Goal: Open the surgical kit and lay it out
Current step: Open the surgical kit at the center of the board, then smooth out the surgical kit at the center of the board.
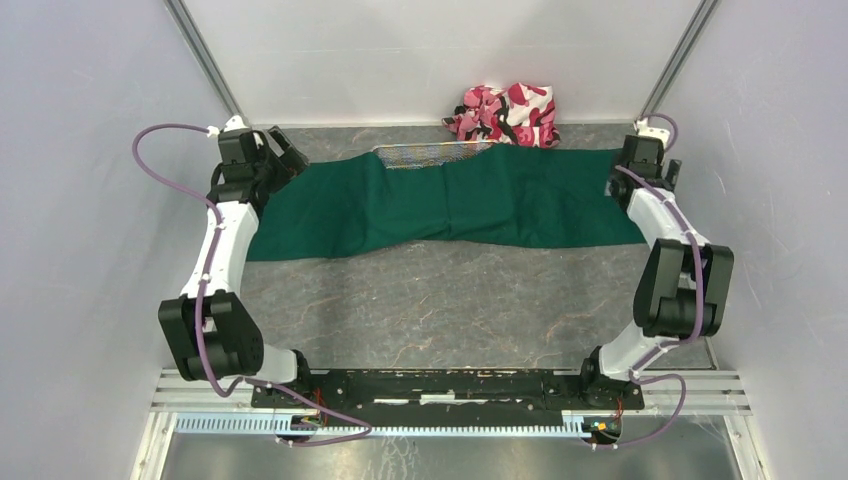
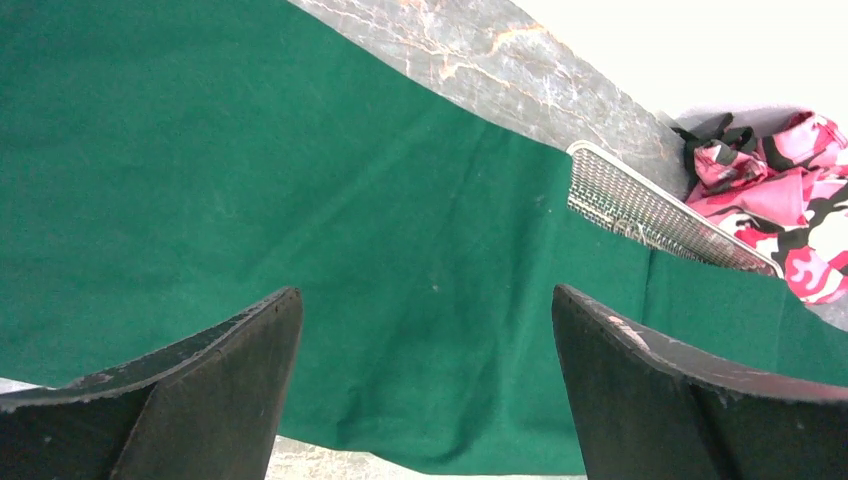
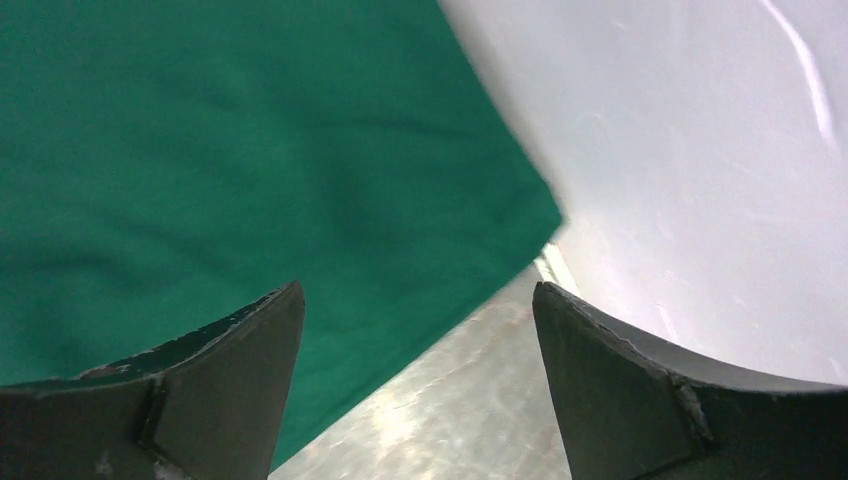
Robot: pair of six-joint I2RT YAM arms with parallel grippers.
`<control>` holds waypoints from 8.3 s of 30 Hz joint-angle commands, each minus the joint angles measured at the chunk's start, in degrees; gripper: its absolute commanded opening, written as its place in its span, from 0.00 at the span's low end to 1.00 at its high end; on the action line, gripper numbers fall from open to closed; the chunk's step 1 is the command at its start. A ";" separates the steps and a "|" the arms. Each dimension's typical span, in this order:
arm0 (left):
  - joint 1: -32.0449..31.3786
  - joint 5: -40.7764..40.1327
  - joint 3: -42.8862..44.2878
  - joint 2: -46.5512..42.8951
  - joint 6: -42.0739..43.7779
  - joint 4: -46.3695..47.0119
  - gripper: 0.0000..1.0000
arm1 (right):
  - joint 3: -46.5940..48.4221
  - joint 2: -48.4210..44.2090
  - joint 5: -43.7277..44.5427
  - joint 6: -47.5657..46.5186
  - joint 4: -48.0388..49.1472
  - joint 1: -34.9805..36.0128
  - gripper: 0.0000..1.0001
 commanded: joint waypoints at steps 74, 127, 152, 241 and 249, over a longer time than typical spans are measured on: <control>-10.51 11.41 0.31 3.05 1.35 5.09 0.98 | 43.98 33.53 -3.23 37.47 -4.78 23.15 0.00; -7.73 6.70 26.83 37.00 -16.87 -1.40 0.98 | -38.62 -30.08 -31.79 16.57 19.12 23.91 0.00; -5.97 9.88 30.13 45.04 -31.28 4.30 0.19 | -41.02 -33.32 -35.26 17.29 18.67 23.98 0.00; -37.01 -21.19 -23.83 -36.05 9.96 -7.49 0.98 | 9.87 17.75 12.83 11.61 -6.33 2.46 0.60; -37.26 -21.33 -23.81 -36.41 9.96 -7.51 0.98 | 8.39 19.24 14.93 13.05 -5.56 2.12 0.47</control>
